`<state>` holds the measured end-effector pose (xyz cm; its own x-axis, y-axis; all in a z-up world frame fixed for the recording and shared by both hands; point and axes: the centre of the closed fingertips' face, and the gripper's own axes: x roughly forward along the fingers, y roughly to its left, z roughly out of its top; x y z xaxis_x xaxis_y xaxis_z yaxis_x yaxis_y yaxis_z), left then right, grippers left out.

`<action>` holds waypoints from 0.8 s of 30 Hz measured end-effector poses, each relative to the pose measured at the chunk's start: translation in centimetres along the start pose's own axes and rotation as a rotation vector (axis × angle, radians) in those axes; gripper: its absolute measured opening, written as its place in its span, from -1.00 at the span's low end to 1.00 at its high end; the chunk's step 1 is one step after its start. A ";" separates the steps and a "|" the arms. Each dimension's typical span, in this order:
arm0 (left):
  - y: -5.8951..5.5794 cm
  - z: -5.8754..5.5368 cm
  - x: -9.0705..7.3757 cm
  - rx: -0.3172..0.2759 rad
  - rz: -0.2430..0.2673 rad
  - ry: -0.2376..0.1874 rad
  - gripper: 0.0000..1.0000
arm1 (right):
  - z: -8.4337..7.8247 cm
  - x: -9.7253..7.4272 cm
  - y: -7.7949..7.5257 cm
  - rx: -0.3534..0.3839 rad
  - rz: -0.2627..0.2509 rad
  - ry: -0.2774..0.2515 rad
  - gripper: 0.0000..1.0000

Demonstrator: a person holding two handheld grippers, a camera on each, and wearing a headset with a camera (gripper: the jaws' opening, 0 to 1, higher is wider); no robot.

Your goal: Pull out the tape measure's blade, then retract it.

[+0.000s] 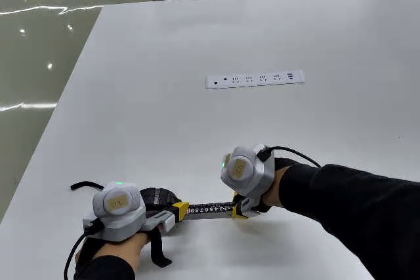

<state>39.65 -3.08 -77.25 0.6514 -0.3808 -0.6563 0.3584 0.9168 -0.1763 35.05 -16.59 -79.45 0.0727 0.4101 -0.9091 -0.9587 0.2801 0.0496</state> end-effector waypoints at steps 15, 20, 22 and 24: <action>0.0 0.0 0.0 -0.003 -0.003 0.001 0.25 | 0.5 0.3 0.0 0.003 -0.002 -0.001 -0.82; 0.0 0.0 0.0 -0.003 -0.005 0.004 0.25 | 0.6 0.4 0.0 0.003 0.004 -0.003 -0.82; 0.0 0.0 0.0 -0.003 -0.005 0.004 0.25 | 0.6 0.4 0.0 0.000 0.003 -0.001 -0.82; 0.0 0.0 0.0 -0.002 -0.006 0.006 0.25 | 0.7 0.5 0.1 -0.024 -0.013 0.007 -0.82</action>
<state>39.65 -3.06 -77.26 0.6453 -0.3856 -0.6595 0.3609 0.9147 -0.1817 35.18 -15.79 -79.65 0.0831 0.4009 -0.9123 -0.9639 0.2647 0.0285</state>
